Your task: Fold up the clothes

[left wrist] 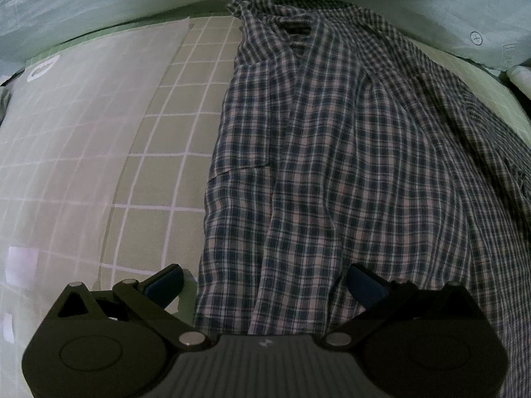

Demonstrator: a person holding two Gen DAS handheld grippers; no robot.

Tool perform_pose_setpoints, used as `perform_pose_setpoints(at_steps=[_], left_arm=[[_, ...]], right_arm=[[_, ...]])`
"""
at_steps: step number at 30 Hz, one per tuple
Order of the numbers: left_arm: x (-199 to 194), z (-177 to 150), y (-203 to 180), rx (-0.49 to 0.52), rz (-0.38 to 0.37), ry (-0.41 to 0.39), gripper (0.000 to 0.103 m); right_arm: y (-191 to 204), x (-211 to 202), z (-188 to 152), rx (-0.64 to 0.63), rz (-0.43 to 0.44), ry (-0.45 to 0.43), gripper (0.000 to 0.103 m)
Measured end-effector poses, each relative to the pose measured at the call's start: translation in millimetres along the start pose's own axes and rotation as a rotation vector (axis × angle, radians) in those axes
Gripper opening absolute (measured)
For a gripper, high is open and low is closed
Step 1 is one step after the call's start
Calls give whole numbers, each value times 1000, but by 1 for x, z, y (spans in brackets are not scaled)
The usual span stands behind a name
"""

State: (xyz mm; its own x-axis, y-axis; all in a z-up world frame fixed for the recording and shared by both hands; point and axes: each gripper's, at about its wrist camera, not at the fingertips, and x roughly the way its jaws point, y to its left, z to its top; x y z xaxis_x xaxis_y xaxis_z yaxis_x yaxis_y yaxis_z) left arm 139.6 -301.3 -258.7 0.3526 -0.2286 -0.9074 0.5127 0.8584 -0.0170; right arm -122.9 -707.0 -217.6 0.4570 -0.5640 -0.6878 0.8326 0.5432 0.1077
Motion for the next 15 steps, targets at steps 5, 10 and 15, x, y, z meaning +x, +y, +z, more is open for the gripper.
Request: perform_pose_setpoints(at_steps=[5,10,15], left_arm=[[-3,-4,1,6,-4,-12,102],[-21,-7,5,18,19,-63,101],[-45,-9,21,-11,22,-130,101]], right_arm=[[56,-36,15,-72,170,-110,0],[138,-75,10,-143,503,-136,0],[215,-100,-33,-333,728,-34,55]])
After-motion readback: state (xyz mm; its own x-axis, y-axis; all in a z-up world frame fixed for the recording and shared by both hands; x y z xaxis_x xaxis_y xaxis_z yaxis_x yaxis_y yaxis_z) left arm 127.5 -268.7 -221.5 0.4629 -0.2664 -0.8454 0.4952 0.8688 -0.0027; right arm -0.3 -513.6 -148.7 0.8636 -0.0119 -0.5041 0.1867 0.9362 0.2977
